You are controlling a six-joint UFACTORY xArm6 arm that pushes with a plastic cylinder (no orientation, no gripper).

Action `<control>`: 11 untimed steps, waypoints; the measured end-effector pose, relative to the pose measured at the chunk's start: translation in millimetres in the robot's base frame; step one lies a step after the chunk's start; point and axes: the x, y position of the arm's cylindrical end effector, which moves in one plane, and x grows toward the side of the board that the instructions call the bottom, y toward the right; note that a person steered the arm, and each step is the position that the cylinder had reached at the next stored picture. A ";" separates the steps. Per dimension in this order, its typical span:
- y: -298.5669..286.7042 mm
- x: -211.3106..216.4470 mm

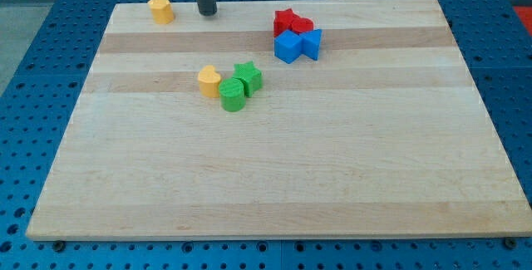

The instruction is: Move your hand to the top left of the board

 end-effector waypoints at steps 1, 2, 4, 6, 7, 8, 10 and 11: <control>-1.0 -6.3; -7.3 -6.4; -28.3 -6.3; -16.8 -1.5; -11.0 19.8; -15.6 47.9; -81.4 78.1; -134.4 78.0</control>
